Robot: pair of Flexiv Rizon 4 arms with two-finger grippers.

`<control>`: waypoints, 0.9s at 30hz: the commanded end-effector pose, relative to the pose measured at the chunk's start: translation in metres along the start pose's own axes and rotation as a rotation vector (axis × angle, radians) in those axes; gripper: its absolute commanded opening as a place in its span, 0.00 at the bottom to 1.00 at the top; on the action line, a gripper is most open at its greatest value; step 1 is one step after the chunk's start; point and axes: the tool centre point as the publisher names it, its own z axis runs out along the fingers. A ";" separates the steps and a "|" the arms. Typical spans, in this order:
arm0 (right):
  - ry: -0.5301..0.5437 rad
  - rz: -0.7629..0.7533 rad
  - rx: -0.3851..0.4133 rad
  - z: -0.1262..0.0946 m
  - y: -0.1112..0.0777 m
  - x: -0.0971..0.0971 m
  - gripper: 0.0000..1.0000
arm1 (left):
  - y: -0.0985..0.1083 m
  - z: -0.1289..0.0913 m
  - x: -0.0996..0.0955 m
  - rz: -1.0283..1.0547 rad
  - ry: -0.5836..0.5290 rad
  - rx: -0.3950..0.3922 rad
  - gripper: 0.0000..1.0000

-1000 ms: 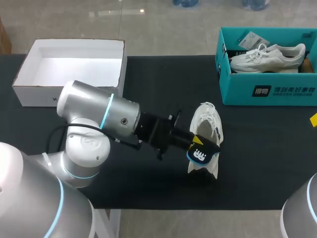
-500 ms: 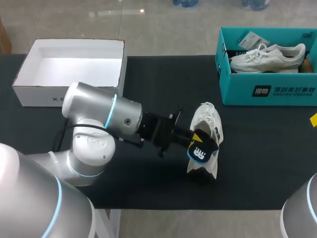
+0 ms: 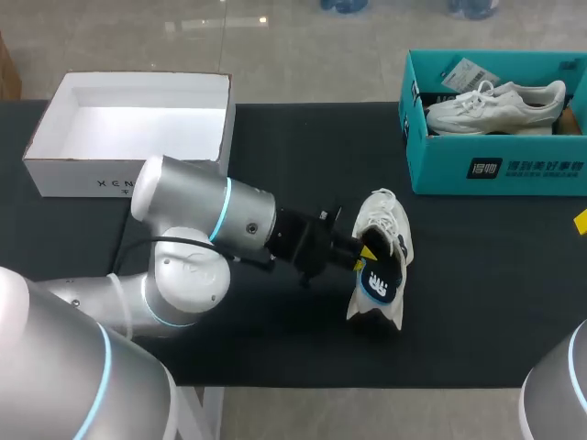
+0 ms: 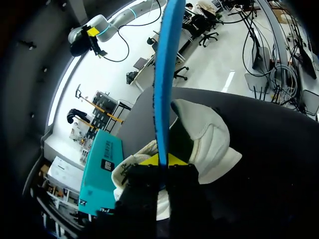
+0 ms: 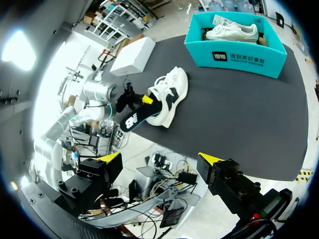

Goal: Take the shoe out of the shoebox, open the shoe tongue, remove and reinsert the insole, then place the shoe into the shoebox

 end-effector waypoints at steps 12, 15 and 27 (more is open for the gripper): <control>-0.005 0.001 -0.075 0.001 -0.009 0.001 1.00 | -0.017 -0.008 -0.007 -0.018 -0.008 0.002 0.29; -0.005 0.001 -0.075 0.001 -0.009 0.001 1.00 | -0.021 -0.011 -0.008 -0.019 -0.014 0.013 0.15; -0.005 0.001 -0.075 0.001 -0.009 0.001 1.00 | -0.015 -0.004 -0.006 0.008 0.033 0.011 0.00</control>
